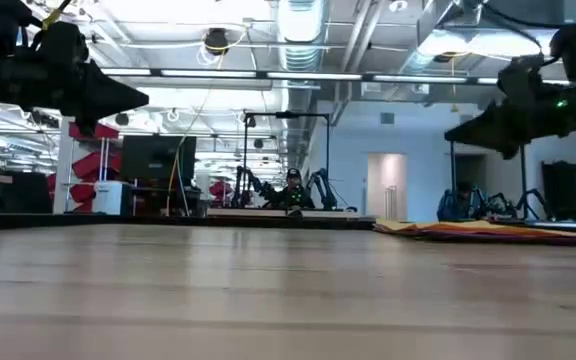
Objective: Organize paper
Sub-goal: Move the yellow colored paper to the top left of the table
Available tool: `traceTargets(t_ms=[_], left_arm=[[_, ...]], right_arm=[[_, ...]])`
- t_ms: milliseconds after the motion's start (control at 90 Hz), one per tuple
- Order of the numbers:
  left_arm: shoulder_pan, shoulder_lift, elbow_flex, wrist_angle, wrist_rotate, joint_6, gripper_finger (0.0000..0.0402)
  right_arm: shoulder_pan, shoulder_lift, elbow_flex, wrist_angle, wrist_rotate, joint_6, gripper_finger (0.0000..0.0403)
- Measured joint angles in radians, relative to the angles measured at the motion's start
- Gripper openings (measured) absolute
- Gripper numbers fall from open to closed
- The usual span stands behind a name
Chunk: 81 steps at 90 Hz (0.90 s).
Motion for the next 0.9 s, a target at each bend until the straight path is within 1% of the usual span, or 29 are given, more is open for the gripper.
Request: traceTargets(t_ms=[167,300,422,511,622,700,900], left_arm=[[0.000,0.000,0.000,0.000,0.000,0.011,0.0000],[0.000,0.000,0.000,-0.006,0.009,0.046,0.0000],[0.000,0.000,0.001,-0.009,0.014,0.059,0.0000],[0.000,0.000,0.001,-0.011,0.029,0.025,0.0000],[0.000,0.000,0.001,-0.014,0.071,-0.010,0.0000],[0.000,0.000,0.001,-0.016,0.089,-0.005,0.0000],[0.000,0.000,0.001,-0.019,0.124,0.021,0.0000]], right_arm=[[0.072,0.033,0.012,-0.027,-0.013,0.008,0.0000],[0.164,0.098,0.096,-0.154,-0.027,-0.014,0.0000],[0.236,0.189,0.199,-0.266,0.049,-0.039,0.0002],[0.268,0.278,0.269,-0.354,0.097,-0.039,0.0008],[0.311,0.413,0.332,-0.433,0.129,-0.043,0.0024],[0.344,0.515,0.365,-0.442,0.159,-0.081,0.0044],[0.414,0.788,0.453,-0.464,0.280,-0.141,0.0098]])
